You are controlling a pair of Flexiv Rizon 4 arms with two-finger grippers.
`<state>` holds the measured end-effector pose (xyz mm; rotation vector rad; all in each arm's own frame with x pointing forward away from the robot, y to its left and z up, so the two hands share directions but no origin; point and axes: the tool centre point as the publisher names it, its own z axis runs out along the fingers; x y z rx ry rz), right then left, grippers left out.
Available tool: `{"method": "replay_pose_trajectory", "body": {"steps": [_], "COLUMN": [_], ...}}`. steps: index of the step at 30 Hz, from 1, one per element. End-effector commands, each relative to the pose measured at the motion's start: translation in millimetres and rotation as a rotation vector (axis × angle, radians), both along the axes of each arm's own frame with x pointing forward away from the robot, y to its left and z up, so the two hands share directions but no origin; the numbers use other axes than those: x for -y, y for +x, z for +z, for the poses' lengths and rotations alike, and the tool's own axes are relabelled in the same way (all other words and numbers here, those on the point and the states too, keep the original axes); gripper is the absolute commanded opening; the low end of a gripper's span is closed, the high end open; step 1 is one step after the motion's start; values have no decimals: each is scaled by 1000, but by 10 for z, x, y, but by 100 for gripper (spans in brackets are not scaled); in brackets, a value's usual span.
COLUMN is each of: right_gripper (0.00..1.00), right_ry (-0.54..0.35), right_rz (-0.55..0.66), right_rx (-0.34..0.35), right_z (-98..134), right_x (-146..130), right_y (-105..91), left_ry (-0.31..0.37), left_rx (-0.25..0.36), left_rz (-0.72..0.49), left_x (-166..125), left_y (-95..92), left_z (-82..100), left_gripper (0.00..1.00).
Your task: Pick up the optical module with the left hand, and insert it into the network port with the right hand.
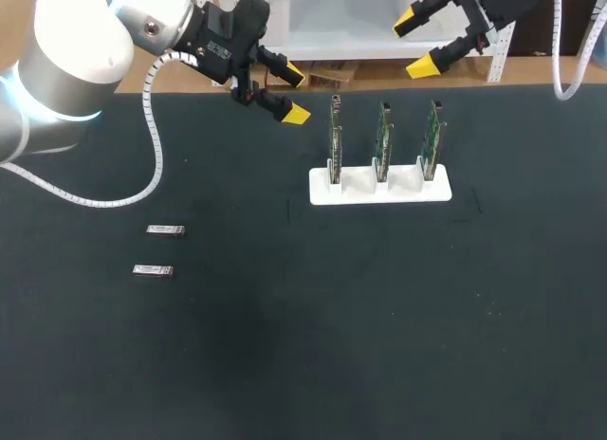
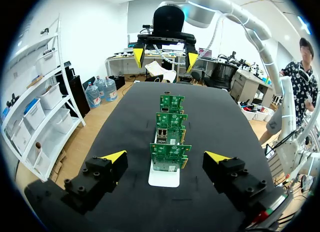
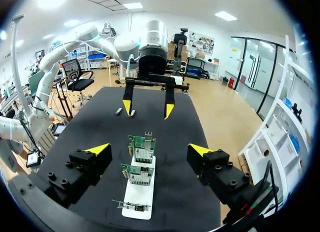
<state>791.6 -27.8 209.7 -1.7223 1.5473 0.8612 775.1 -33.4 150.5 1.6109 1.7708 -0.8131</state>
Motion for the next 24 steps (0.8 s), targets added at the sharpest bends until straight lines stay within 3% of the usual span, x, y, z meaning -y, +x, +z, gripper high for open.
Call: {"method": "replay_pose_trajectory", "body": {"steps": [1,11,20,24], "right_gripper": [100,100,100,100], "right_ry": [0,0,0,0], "right_rz": [-3,-3,-3,-3], "right_rx": [3,3,3,3], "right_z": [0,0,0,0], "right_x": [1,1,1,1], "right_y": [-18,-18,-18,-18], "left_ry": [6,19,167,276], "left_rx": [-4,-14,-83,-121], "left_rz": [-2,-14,-79,-123], "left_x": [5,-9,-208,-356], "left_y": [20,18,-60,-150], "left_z": [10,17,55,55], "left_gripper": [100,100,100,100]}}
